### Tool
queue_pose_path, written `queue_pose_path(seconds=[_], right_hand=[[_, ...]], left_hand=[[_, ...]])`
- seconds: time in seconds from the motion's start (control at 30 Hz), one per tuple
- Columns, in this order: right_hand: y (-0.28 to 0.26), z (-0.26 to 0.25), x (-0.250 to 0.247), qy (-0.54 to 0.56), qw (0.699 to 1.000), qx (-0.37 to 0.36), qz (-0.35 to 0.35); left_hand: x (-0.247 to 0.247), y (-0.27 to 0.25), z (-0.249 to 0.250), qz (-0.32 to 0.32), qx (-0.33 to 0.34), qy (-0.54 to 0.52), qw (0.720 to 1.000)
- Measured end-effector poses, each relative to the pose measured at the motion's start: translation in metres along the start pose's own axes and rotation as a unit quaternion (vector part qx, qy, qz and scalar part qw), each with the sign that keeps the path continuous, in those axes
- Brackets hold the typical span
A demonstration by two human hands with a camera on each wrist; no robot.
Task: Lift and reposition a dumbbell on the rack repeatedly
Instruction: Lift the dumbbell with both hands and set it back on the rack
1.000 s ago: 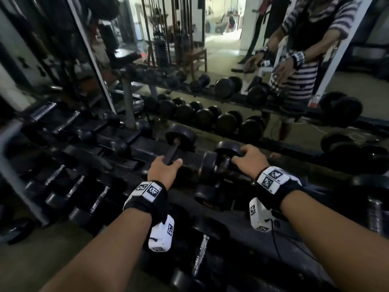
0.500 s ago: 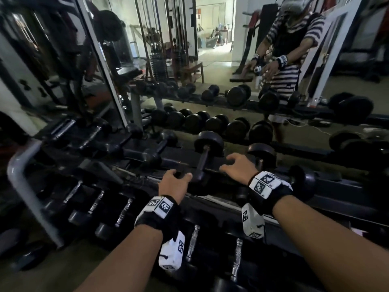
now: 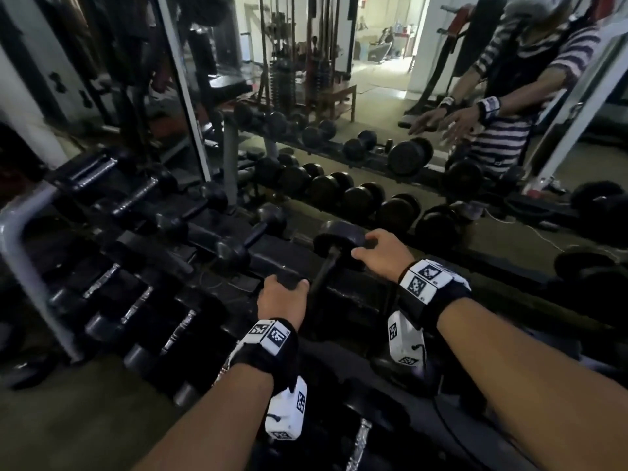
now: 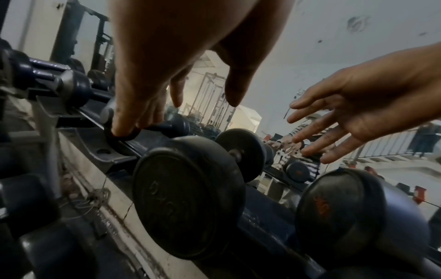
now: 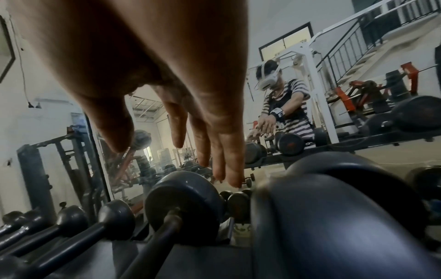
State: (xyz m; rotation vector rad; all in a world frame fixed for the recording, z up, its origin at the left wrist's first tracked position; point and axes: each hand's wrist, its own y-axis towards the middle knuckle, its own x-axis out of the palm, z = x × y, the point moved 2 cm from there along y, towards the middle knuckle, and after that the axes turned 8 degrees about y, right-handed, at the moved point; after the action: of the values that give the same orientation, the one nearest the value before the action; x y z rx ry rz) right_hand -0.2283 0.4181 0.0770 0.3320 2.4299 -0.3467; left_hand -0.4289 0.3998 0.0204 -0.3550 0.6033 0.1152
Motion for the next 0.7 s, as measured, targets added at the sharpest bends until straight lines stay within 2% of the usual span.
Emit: queue_pose_path(seconds=[0.17,0.23,0.33,0.47,0.6,0.7], right_hand=[[0.068,0.005,-0.011,-0.010,0.999,-0.019,-0.035],[0.095,0.007,-0.009,-0.021,0.998,-0.033,-0.058],[0.130,0.008,-0.001,-0.040,0.994,-0.052,-0.090],[0.162,0.001,0.013,-0.069,0.980,-0.096,-0.159],[0.182,0.000,0.022,-0.095,0.964,-0.108,-0.223],[0.189,0.008,0.030,-0.029,0.953,-0.054,-0.297]], left_hand=[[0.043,0.024,0.004,0.036,-0.076,0.016,0.996],[0.055,0.026,0.000,0.091,-0.092,0.013,0.991],[0.066,0.021,-0.008,0.176,-0.108,-0.049,0.977],[0.075,0.019,-0.011,0.251,-0.104,-0.124,0.954],[0.080,0.022,-0.017,0.256,-0.153,-0.191,0.935],[0.083,0.023,-0.028,0.225,-0.200,-0.269,0.915]])
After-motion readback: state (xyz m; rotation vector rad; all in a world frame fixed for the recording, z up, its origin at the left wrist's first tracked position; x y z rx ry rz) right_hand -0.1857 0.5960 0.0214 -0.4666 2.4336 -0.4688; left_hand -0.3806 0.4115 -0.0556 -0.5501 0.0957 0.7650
